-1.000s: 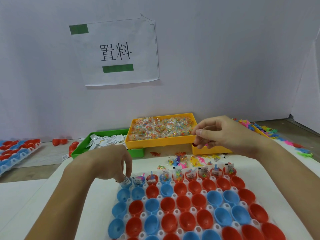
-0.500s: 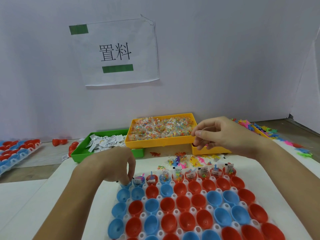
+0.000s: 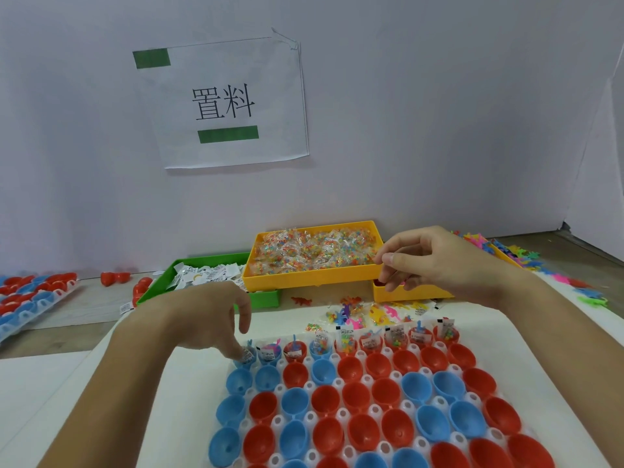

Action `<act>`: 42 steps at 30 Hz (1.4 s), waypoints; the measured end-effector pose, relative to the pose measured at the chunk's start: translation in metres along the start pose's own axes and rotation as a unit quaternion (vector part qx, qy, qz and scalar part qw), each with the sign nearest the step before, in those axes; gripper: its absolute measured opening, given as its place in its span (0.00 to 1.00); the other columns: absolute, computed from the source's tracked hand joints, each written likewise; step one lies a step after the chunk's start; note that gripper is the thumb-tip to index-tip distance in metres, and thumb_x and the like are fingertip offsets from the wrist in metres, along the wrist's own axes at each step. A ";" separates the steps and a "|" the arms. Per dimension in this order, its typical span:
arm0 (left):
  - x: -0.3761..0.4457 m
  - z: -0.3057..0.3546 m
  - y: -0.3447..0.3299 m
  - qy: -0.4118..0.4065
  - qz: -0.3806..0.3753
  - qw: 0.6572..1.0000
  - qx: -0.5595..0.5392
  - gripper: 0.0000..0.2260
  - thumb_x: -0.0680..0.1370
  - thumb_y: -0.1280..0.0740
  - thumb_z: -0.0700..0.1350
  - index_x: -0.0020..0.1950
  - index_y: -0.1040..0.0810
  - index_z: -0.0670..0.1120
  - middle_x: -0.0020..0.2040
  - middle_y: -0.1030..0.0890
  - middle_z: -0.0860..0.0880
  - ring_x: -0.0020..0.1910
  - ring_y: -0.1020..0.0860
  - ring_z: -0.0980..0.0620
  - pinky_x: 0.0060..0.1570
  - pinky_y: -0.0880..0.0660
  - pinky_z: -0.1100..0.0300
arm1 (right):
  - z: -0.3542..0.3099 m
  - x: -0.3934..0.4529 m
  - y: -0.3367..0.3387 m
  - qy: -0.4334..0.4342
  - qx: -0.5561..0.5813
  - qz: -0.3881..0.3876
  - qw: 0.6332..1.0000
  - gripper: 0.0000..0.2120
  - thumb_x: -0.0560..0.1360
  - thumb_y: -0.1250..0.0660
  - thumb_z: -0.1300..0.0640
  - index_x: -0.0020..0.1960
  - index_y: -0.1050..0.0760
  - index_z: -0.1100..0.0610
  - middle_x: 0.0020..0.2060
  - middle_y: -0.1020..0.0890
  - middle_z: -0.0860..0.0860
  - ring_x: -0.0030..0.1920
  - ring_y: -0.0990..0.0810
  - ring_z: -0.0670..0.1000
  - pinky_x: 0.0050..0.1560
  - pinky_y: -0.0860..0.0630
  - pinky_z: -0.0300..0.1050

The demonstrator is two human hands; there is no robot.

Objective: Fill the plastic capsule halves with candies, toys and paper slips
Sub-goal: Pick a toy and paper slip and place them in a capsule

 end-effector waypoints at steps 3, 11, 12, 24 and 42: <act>-0.002 -0.007 0.001 0.005 -0.001 1.000 0.009 0.07 0.70 0.23 0.50 0.38 0.20 0.56 0.40 0.17 0.58 0.37 0.21 0.63 0.36 0.29 0.68 | 0.002 0.000 0.002 -0.002 0.002 0.003 1.000 0.07 0.81 0.35 0.58 0.52 0.18 0.57 0.43 0.13 0.55 0.44 0.14 0.53 0.44 0.19 0.41; 0.004 0.006 -0.003 -0.010 0.002 1.000 0.022 0.10 0.72 0.23 0.47 0.33 0.20 0.56 0.37 0.17 0.59 0.39 0.20 0.62 0.39 0.25 0.67 | 0.026 0.002 0.019 -0.052 -0.104 0.038 0.993 0.07 0.81 0.34 0.56 0.49 0.17 0.54 0.40 0.13 0.49 0.40 0.14 0.48 0.43 0.21 0.43; 0.004 0.007 -0.003 -0.011 0.003 1.000 0.024 0.10 0.72 0.23 0.47 0.33 0.20 0.56 0.38 0.17 0.59 0.39 0.20 0.62 0.40 0.24 0.66 | 0.031 0.002 0.022 -0.060 -0.129 0.041 0.989 0.07 0.81 0.34 0.55 0.48 0.17 0.53 0.39 0.13 0.48 0.39 0.14 0.47 0.42 0.21 0.42; -0.001 -0.003 0.014 -0.012 0.058 0.998 0.023 0.07 0.74 0.26 0.54 0.44 0.23 0.60 0.44 0.21 0.58 0.40 0.22 0.61 0.37 0.29 0.68 | 0.067 0.008 -0.011 -0.138 -0.285 -0.007 0.948 0.28 0.83 0.51 0.39 0.43 0.16 0.49 0.47 0.14 0.55 0.49 0.16 0.54 0.59 0.22 0.52; -0.006 0.014 0.036 -0.055 0.149 0.987 0.006 0.03 0.78 0.33 0.55 0.46 0.23 0.59 0.41 0.22 0.57 0.37 0.23 0.60 0.33 0.32 0.67 | 0.064 0.008 -0.014 -0.138 -0.327 -0.033 0.935 0.27 0.81 0.40 0.42 0.28 0.33 0.55 0.23 0.35 0.49 0.23 0.39 0.48 0.36 0.30 0.47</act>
Point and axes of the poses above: each hand's wrist, its own x-axis towards the middle knuckle, its own y-axis out of the back of the hand, z = x × y, the point moved 10 cm from there along x, towards the middle knuckle
